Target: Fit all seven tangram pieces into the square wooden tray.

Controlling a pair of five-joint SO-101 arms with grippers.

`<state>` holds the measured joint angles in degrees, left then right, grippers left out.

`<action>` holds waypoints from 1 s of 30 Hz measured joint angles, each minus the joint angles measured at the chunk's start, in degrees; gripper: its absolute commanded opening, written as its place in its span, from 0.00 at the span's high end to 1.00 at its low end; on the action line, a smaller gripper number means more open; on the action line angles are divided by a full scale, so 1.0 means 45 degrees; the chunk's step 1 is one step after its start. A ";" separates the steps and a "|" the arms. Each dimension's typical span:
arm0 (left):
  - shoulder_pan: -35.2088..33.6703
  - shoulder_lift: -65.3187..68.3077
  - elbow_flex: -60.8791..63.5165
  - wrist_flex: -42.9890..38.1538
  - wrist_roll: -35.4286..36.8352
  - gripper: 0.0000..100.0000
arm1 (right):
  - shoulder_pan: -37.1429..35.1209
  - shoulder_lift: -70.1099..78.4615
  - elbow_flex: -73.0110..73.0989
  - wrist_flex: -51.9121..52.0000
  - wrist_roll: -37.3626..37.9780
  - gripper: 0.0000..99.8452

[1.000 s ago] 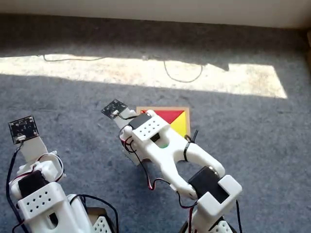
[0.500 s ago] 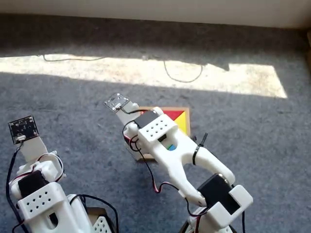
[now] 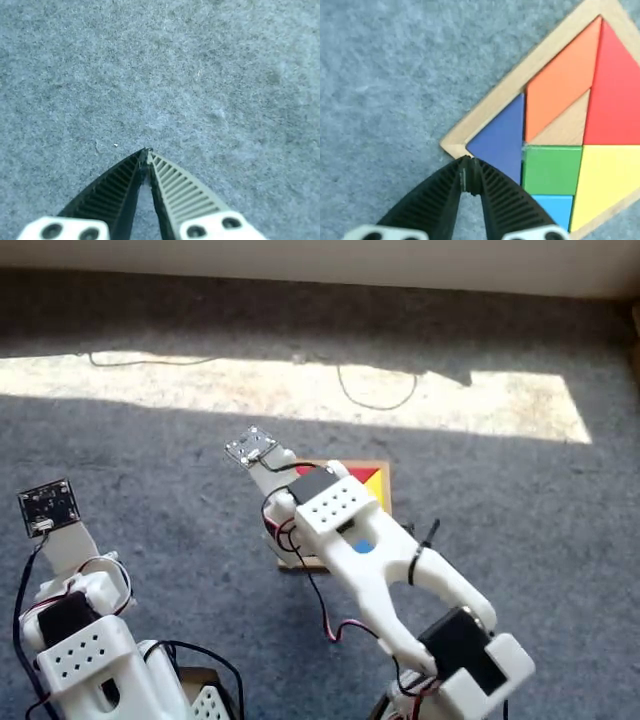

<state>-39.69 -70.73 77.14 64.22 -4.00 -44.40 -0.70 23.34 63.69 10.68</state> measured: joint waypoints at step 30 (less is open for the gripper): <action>0.2442 -0.6896 0.1700 0.2462 0.0645 0.99 | 0.7443 -1.7602 1.1839 0.0020 0.0000 0.99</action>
<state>-28.70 -101.76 84.79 75.30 -1.10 -10.90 -79.91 76.62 63.78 10.68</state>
